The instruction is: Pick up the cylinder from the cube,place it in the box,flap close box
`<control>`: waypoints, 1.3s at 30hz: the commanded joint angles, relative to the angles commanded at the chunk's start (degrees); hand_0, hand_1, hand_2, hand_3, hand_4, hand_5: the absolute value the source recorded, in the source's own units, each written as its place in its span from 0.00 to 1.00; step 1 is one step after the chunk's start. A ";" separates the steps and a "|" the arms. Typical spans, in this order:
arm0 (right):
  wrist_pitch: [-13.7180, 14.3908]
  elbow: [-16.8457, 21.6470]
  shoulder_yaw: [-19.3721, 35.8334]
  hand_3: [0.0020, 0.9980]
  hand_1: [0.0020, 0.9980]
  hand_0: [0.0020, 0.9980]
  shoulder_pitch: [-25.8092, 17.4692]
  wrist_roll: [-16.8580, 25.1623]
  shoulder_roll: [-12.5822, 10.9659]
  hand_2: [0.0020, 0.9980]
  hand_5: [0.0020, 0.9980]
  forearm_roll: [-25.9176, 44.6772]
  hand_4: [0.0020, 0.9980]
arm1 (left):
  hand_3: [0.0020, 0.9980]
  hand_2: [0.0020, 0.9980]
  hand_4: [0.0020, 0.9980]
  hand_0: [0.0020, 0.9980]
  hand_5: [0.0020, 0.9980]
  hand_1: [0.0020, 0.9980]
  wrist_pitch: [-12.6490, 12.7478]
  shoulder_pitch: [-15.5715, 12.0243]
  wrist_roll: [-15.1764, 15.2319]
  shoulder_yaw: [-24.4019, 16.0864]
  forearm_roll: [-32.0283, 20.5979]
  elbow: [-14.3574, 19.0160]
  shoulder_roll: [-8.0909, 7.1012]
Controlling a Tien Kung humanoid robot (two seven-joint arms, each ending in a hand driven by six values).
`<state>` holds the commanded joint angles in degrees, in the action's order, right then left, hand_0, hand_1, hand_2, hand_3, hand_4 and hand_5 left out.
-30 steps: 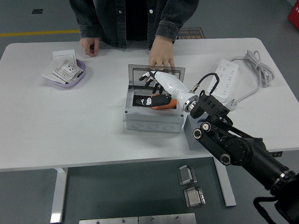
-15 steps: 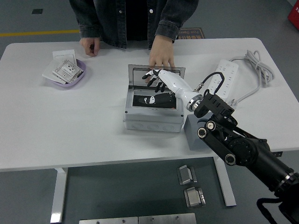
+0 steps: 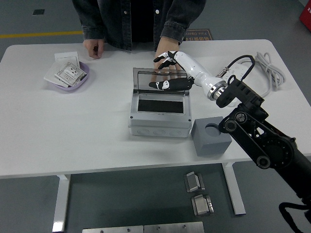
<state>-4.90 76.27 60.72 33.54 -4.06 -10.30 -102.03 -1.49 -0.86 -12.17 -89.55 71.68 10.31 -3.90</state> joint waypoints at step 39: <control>4.29 -17.89 -8.21 0.74 0.65 0.72 6.98 2.54 2.78 0.66 0.48 -0.85 0.95 | 0.60 0.57 0.67 0.64 0.30 0.62 -0.12 0.50 -0.06 0.24 0.67 0.00 -0.05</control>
<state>-0.62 58.38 52.51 40.52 -1.52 -7.52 -102.88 -1.61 -0.36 -12.23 -89.31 72.35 10.31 -3.95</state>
